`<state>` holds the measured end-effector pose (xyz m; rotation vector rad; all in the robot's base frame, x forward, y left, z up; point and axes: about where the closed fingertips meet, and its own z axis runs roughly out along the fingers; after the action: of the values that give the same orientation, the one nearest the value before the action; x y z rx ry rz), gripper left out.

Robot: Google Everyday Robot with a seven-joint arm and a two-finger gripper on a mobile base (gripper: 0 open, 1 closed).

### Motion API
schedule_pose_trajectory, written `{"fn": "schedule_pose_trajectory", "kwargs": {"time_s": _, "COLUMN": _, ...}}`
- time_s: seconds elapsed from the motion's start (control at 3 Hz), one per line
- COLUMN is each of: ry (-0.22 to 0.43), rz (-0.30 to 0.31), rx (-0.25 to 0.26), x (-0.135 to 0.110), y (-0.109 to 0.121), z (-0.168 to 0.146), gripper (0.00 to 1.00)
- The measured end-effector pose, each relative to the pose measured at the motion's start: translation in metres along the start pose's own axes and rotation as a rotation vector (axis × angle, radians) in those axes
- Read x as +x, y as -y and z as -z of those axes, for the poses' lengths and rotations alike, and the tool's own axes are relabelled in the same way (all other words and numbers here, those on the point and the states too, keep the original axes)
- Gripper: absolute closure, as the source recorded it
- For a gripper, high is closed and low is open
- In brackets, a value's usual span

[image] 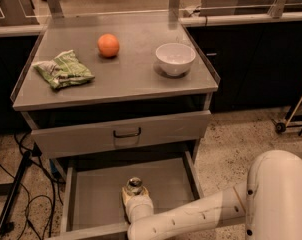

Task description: Place 7up can into middle drawer

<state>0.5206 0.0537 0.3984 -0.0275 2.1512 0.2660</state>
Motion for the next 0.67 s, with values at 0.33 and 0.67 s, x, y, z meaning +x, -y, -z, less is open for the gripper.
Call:
{"fn": "schedule_pose_trajectory", "kwargs": {"time_s": 0.33, "ry": 0.0, "rz": 0.0, "rx": 0.0, "x": 0.0, "y": 0.0, "z": 0.0, "gripper": 0.52}}
{"fn": "schedule_pose_trajectory", "kwargs": {"time_s": 0.67, "ry": 0.0, "rz": 0.0, "rx": 0.0, "x": 0.0, "y": 0.0, "z": 0.0, "gripper": 0.29}}
